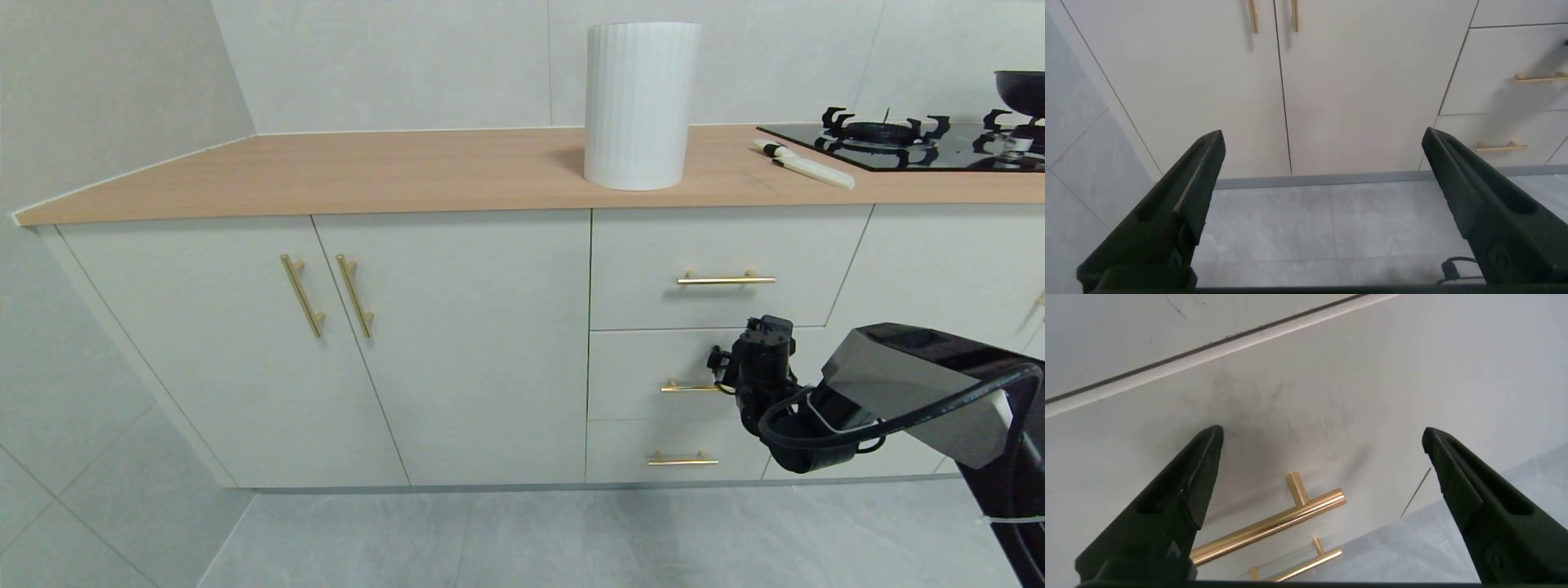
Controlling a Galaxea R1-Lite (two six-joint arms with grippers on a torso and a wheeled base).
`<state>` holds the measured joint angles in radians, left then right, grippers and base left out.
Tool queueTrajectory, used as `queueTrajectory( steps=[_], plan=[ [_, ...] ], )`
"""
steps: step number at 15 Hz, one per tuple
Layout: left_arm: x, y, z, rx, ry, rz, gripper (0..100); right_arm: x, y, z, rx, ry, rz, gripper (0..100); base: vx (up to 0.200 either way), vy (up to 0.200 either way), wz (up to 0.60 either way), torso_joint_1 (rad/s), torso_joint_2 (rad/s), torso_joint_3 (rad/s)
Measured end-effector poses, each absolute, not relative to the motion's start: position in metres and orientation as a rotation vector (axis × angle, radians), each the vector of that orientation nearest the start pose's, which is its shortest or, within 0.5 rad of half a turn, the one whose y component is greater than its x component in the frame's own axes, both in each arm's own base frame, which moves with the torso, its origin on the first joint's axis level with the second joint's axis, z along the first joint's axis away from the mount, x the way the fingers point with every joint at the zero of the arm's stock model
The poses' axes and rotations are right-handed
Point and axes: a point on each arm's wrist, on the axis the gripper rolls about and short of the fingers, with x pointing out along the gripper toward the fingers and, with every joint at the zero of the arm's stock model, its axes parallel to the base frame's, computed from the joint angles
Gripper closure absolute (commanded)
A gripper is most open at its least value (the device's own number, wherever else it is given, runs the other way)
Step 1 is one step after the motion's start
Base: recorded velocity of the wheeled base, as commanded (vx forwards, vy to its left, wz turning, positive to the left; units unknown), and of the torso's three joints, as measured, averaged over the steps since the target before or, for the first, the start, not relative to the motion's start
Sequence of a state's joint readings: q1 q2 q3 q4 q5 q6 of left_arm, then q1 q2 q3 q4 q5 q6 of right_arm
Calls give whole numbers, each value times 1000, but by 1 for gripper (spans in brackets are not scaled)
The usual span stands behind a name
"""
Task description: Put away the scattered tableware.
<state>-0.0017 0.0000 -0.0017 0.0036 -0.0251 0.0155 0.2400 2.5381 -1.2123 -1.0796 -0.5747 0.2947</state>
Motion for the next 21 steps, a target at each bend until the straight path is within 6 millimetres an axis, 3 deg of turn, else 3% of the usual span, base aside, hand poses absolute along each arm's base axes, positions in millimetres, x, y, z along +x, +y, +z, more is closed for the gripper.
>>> queueTrajectory(
  steps=[9,12,15,21],
  plan=[
    [-23,-1,76,15,1,-26,0,448,93,-3,194,168,-374,0,0,0,0,0,0,0],
    [-23,-1,76,15,2,-27,0,435,91,-2,172,222,-363,0,0,0,0,0,0,0],
    [-23,-1,76,16,1,-26,0,397,88,13,131,365,-286,0,0,0,0,0,0,0],
    [-23,-1,76,15,2,-26,0,302,84,92,111,400,-197,0,0,0,0,0,0,0]
  ],
)
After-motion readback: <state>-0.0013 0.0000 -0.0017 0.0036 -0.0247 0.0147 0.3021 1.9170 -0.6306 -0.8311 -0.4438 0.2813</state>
